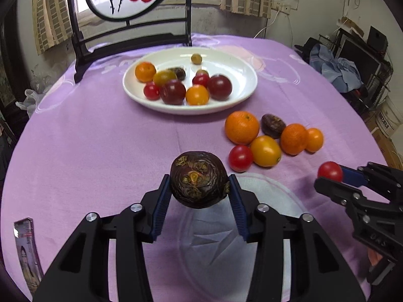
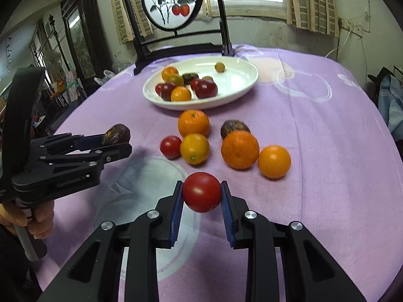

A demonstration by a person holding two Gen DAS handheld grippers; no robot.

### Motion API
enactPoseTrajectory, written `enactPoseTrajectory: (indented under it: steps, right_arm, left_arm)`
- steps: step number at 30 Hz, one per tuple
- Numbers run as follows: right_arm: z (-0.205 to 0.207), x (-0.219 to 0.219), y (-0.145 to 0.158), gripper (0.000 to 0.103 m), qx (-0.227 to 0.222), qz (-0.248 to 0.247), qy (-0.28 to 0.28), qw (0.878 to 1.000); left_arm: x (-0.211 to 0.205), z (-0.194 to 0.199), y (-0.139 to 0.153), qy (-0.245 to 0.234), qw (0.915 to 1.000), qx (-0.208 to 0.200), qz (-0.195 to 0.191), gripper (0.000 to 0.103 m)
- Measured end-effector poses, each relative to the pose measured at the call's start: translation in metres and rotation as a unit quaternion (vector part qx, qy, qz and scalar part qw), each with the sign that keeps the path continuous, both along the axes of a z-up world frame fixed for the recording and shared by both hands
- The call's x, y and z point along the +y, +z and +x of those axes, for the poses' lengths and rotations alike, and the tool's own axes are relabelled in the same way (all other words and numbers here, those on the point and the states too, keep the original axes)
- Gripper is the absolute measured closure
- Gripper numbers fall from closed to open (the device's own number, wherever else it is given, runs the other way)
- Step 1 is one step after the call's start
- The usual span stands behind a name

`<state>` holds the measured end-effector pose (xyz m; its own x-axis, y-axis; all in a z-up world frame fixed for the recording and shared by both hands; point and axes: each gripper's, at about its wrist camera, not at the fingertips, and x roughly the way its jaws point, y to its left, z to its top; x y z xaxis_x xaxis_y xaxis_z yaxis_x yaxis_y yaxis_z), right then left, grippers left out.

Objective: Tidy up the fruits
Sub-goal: 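Lower both held fruits onto the white plate and open both tools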

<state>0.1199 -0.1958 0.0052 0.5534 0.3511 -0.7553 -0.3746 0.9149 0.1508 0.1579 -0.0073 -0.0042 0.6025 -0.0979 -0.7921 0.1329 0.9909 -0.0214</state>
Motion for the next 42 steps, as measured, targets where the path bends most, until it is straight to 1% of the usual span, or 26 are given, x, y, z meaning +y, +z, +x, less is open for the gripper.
enactPoseTrajectory:
  steps: [3,6,9,11,13,16,19,23,26,28,29,30,31,32,36,40,42]
  right_arm:
    - [0.006,0.003,0.016,0.074,-0.023,-0.001,-0.001,1.000]
    - [0.022,0.008,0.036,0.074,-0.047,-0.004,-0.001,0.999]
    - [0.042,0.015,0.053,0.074,-0.063,0.003,0.001,0.998]
    - [0.057,0.022,0.058,0.074,-0.064,0.008,0.000,0.998]
    - [0.075,0.029,0.060,0.074,-0.059,0.014,-0.003,0.998]
    - [0.108,0.038,0.054,0.074,-0.043,0.021,-0.018,0.999]
    - [0.142,0.046,0.040,0.074,-0.017,0.018,-0.038,0.999]
    - [0.179,0.055,0.021,0.074,0.011,0.004,-0.057,0.998]
    - [0.193,0.060,0.009,0.074,0.028,0.000,-0.064,0.998]
    - [0.200,0.064,0.001,0.073,0.038,-0.004,-0.062,0.997]
    - [0.201,0.065,-0.001,0.070,0.042,-0.004,-0.061,0.997]
    - [0.202,0.065,-0.003,0.059,0.047,0.000,-0.060,0.997]
    - [0.202,0.063,-0.004,0.055,0.048,0.010,-0.065,0.997]
    - [0.200,0.061,-0.004,0.052,0.048,0.016,-0.072,0.996]
    - [0.186,0.049,0.004,0.052,0.043,0.027,-0.074,0.996]
    - [0.170,0.028,0.017,0.051,0.037,0.046,-0.081,0.995]
    - [0.160,0.017,0.023,0.049,0.034,0.054,-0.084,0.994]
  left_arm:
    - [0.000,0.000,0.023,-0.009,0.9997,-0.021,0.002,0.058]
    - [0.000,0.010,0.042,-0.006,0.9992,-0.040,0.006,0.058]
    - [0.004,0.028,0.053,0.003,0.9989,-0.046,-0.001,0.058]
    - [0.008,0.043,0.055,0.011,0.9986,-0.051,-0.007,0.058]
    - [0.014,0.065,0.052,0.026,0.9985,-0.047,-0.015,0.058]
    - [0.026,0.104,0.041,0.050,0.9979,-0.029,-0.030,0.058]
    - [0.033,0.137,0.028,0.071,0.9971,-0.016,-0.020,0.058]
    - [0.036,0.165,0.014,0.082,0.9966,-0.002,-0.008,0.058]
    - [0.038,0.179,0.006,0.086,0.9962,0.007,-0.007,0.059]
    - [0.038,0.184,0.002,0.087,0.9962,0.009,-0.007,0.058]
    - [0.038,0.186,0.001,0.088,0.9960,0.010,-0.008,0.054]
    - [0.039,0.187,0.000,0.096,0.9952,0.012,-0.009,0.047]
    - [0.040,0.186,0.002,0.106,0.9943,0.010,-0.010,0.033]
    - [0.041,0.184,0.004,0.112,0.9936,0.004,-0.012,0.030]
    - [0.040,0.168,0.017,0.107,0.9940,-0.006,-0.023,0.030]
    - [0.039,0.144,0.033,0.106,0.9937,-0.026,-0.027,0.024]
    - [0.036,0.128,0.040,0.103,0.9937,-0.036,-0.024,0.023]
